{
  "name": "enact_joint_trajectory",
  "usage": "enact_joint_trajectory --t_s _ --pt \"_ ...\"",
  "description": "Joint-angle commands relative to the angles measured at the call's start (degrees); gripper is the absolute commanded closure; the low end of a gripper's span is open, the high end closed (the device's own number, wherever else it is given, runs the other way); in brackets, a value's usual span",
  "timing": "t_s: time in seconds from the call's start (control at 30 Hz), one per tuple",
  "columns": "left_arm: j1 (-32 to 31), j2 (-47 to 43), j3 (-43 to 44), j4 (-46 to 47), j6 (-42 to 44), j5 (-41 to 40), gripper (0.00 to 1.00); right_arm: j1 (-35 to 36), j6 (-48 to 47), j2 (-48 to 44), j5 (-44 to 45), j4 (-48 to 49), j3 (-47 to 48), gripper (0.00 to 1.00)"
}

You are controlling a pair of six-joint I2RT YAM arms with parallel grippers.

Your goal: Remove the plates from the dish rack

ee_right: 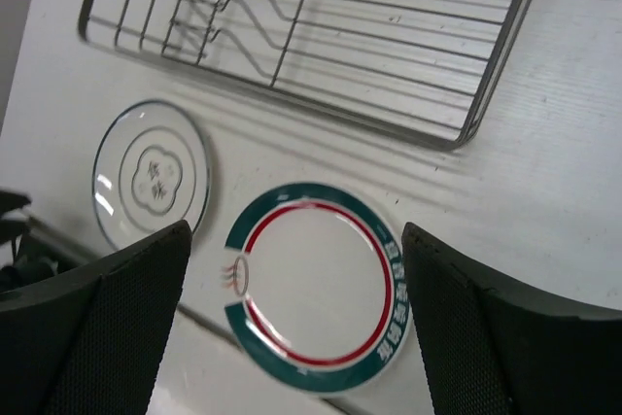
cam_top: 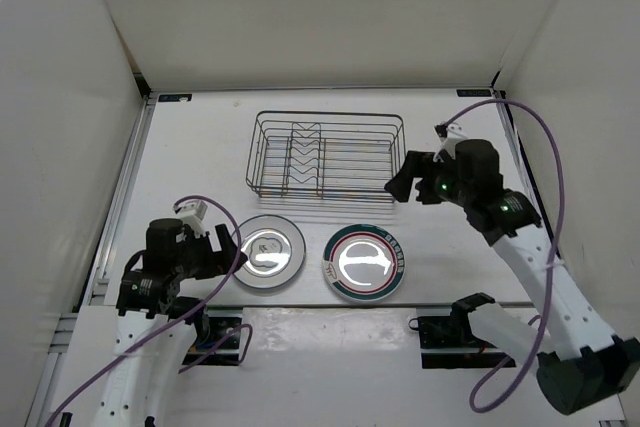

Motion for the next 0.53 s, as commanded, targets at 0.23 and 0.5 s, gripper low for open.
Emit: enact_joint_trajectory --t_s 0.23,0.5 --pt "0.2 2.9 -0.5 1.1 0.8 1.7 0.0 0.0 -8.5 -16.3 -5.8 -19.2 1.5 0.1" --pt "0.9 5.0 -0.7 1.9 1.0 1.4 0.0 0.0 -9.8 -15.2 0.1 -22.7 -0.1 0.1"
